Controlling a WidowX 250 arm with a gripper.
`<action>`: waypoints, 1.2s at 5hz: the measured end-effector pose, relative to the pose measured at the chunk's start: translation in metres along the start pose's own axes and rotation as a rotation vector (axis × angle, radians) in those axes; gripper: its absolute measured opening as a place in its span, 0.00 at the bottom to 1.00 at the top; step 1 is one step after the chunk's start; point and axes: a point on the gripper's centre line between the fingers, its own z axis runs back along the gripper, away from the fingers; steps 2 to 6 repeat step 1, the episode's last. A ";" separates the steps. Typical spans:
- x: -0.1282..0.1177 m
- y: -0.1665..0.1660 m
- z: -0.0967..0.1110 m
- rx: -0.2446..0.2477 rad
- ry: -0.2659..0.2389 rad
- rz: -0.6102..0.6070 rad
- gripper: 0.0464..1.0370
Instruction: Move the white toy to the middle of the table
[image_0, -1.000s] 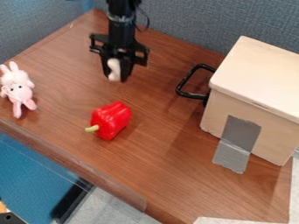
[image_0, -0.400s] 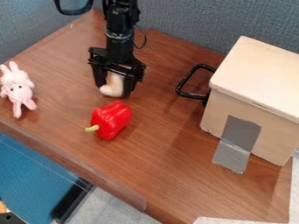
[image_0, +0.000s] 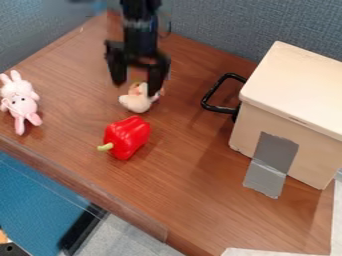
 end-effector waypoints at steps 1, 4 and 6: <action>-0.001 0.000 0.015 -0.012 -0.018 -0.023 0.96; -0.001 0.000 0.015 -0.012 -0.018 -0.023 0.96; -0.001 0.000 0.015 -0.012 -0.018 -0.023 0.96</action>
